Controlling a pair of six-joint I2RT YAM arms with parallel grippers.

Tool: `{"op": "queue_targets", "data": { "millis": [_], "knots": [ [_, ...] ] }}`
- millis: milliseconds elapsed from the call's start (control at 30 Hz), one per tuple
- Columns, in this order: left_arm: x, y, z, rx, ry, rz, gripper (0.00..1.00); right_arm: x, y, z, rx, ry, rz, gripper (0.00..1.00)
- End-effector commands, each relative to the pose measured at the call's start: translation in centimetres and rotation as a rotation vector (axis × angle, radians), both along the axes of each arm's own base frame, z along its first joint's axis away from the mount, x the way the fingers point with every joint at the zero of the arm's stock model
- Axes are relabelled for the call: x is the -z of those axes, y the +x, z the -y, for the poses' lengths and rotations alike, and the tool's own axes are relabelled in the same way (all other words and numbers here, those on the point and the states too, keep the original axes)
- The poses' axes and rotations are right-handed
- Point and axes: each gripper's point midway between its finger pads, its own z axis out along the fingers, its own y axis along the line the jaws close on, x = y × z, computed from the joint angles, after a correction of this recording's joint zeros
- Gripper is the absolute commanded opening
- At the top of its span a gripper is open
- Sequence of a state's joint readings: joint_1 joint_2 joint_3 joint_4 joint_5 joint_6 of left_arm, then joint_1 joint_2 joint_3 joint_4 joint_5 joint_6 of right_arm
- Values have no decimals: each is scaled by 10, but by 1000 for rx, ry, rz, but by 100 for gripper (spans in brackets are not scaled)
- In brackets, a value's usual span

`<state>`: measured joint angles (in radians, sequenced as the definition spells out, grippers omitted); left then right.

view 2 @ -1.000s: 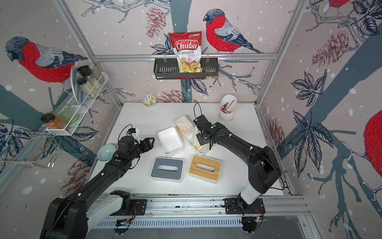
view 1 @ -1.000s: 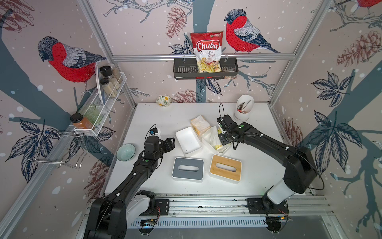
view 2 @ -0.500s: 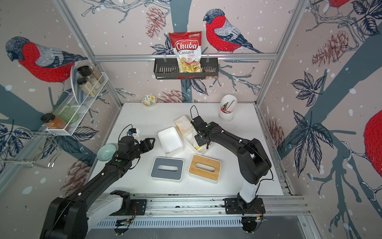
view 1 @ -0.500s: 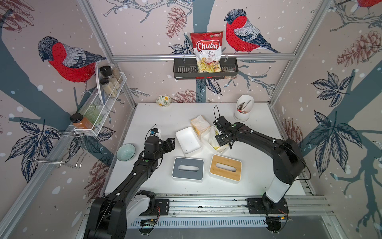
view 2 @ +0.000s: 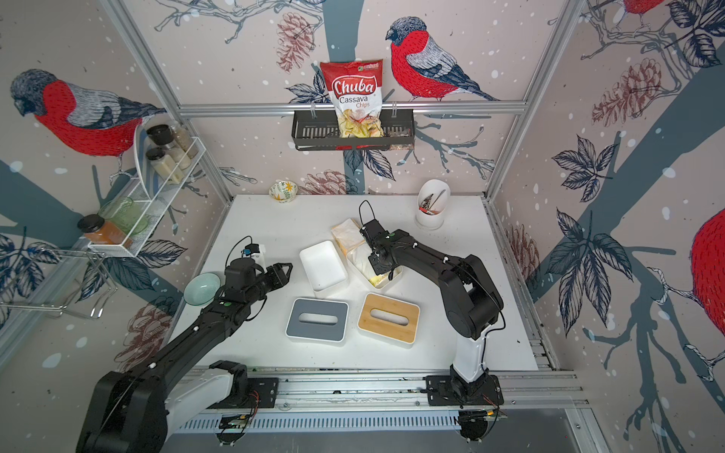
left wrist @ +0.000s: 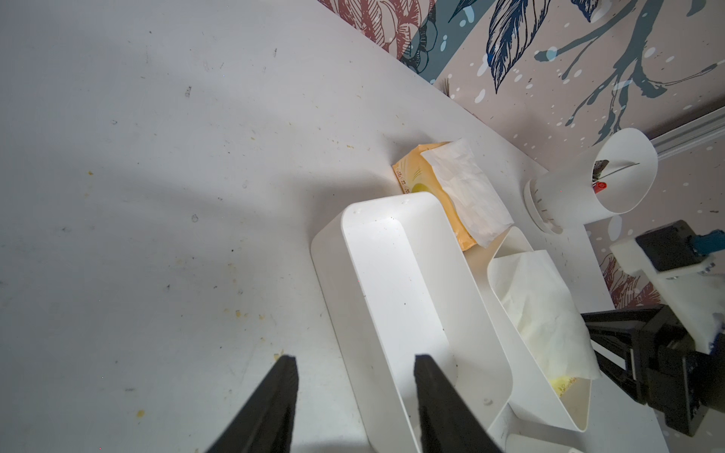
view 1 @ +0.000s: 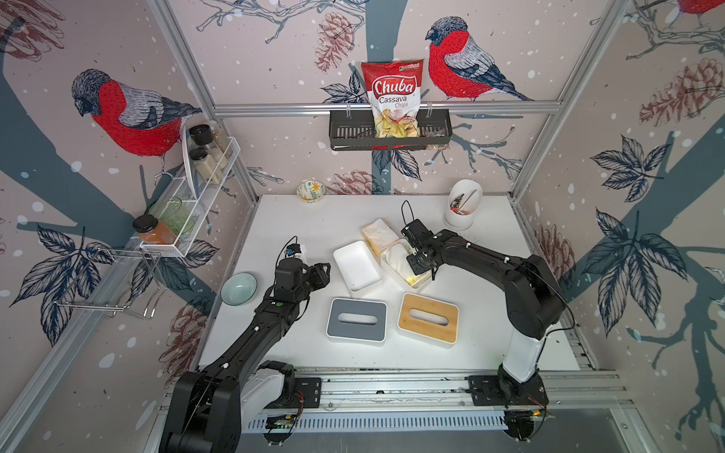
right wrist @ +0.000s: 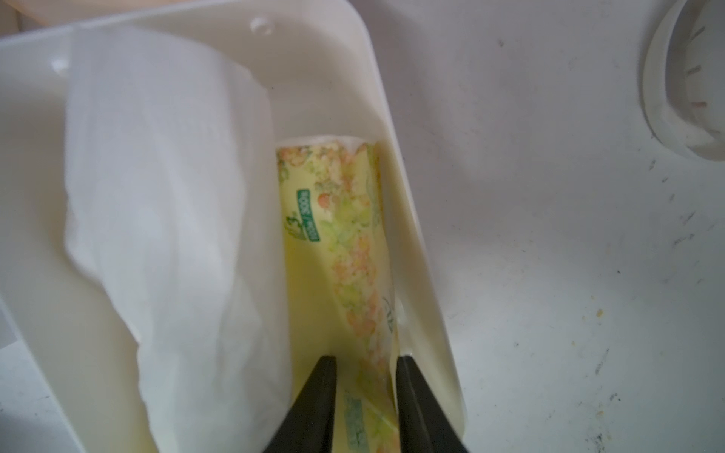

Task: Put the tissue paper into the tissue box
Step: Place the paper towel in the tissue box, then move the tissue box to the center of the board.

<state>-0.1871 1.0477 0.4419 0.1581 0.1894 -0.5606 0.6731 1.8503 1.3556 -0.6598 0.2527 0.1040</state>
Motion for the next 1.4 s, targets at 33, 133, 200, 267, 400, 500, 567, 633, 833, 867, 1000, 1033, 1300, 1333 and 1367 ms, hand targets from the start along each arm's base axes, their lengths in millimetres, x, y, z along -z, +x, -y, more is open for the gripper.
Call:
{"op": "queue_targets", "data": {
  "millis": [33, 133, 200, 267, 400, 500, 567, 633, 833, 867, 1000, 1033, 1300, 1333, 1367],
  "knots": [
    [-10, 5, 3, 10, -16, 50, 53, -4, 7, -10, -23, 40, 16, 33],
    [-11, 5, 4, 12, -18, 51, 53, -4, 10, -15, -32, 67, 14, 33],
    [-12, 5, 4, 11, -17, 52, 53, -4, 11, -19, -42, 93, 6, 33],
    [-12, 5, 4, 11, -19, 52, 53, -2, 11, -22, -51, 116, -3, 34],
    [-12, 5, 5, 14, -26, 49, 53, -3, 13, -23, -49, 144, -8, 34],
    [-13, 6, 6, 18, -34, 51, 53, -11, 15, -15, -25, 166, 6, 38],
    [-12, 6, 6, 19, -34, 50, 53, -20, 17, -10, -7, 199, 25, 42],
    [-12, 6, 7, 18, -38, 50, 53, -31, 20, -1, 21, 225, 53, 45],
    [-14, 7, 7, 21, -38, 52, 54, -31, 32, 31, 112, 240, 60, 47],
    [-14, 7, 7, 21, -36, 53, 53, -29, 33, 33, 120, 241, 55, 47],
    [-17, 6, 7, 21, -37, 58, 53, -21, 37, 35, 126, 228, 38, 42],
    [-18, 6, 7, 20, -38, 59, 53, -20, 37, 33, 123, 230, 34, 41],
    [-16, 6, 7, 24, -41, 56, 53, -8, 34, 17, 74, 241, 1, 39],
    [-15, 6, 8, 26, -42, 54, 54, -6, 35, 17, 75, 234, 0, 38],
    [-15, 6, 8, 26, -42, 54, 53, -4, 36, 16, 75, 228, -3, 38]
  ]
}}
